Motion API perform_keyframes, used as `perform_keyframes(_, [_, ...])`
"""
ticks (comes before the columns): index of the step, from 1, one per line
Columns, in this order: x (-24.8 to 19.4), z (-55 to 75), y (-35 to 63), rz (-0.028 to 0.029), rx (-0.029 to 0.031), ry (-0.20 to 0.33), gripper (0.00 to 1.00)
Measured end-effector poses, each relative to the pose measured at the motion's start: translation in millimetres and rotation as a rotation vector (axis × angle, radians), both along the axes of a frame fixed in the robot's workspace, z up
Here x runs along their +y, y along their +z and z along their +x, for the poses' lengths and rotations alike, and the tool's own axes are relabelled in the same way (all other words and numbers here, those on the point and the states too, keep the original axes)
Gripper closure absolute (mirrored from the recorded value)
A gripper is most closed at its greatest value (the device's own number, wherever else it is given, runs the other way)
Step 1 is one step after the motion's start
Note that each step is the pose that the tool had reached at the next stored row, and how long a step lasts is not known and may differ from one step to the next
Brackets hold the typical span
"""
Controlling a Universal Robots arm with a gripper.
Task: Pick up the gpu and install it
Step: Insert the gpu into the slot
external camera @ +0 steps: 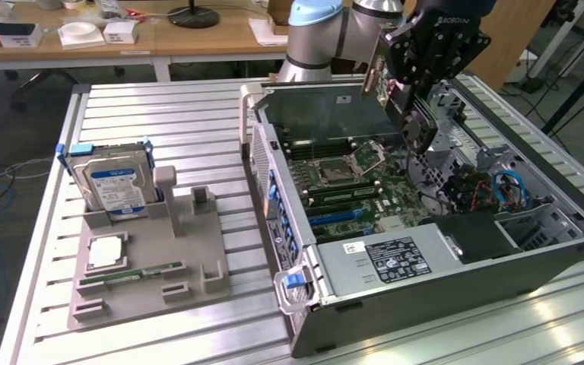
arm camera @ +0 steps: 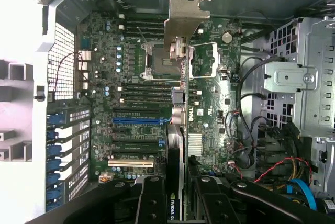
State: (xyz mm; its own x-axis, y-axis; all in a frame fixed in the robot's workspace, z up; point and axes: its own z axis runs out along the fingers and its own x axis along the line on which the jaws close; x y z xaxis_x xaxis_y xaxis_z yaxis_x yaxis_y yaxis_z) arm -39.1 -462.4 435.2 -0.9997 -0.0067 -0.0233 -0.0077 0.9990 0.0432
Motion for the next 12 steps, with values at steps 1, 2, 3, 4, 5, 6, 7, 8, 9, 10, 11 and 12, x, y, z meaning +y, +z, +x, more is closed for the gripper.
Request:
perform_keyframes(1, [0.0,0.0,0.0,0.0000,0.0000,0.000,0.74])
perform_keyframes(2, [0.0,0.0,0.0,0.0000,0.0001,0.000,0.74])
perform_keyframes(3, [0.0,0.0,0.0,0.0000,0.0000,0.000,0.74])
perform_keyframes(4, [0.0,0.0,0.0,0.0000,0.0000,0.000,0.74])
perform_keyframes(5, [0.0,0.0,0.0,0.0000,0.0000,0.001,0.74])
perform_keyframes(6, [0.0,0.0,0.0,0.0001,0.0000,0.002,0.74])
perform_keyframes(7, [0.0,0.0,0.0,0.0000,0.0000,0.005,0.74])
perform_keyframes(8, [0.0,0.0,0.0,0.0000,0.0000,0.007,0.74])
perform_keyframes(9, [0.0,0.0,0.0,-0.0001,0.0000,0.009,0.74])
perform_keyframes(10, [0.0,0.0,-0.1,0.0000,0.0000,0.011,0.74])
perform_keyframes(11, [0.0,0.0,-0.1,0.0000,0.0000,0.016,0.74])
perform_keyframes(12, [0.0,0.0,-0.1,0.0000,0.0000,0.017,0.74])
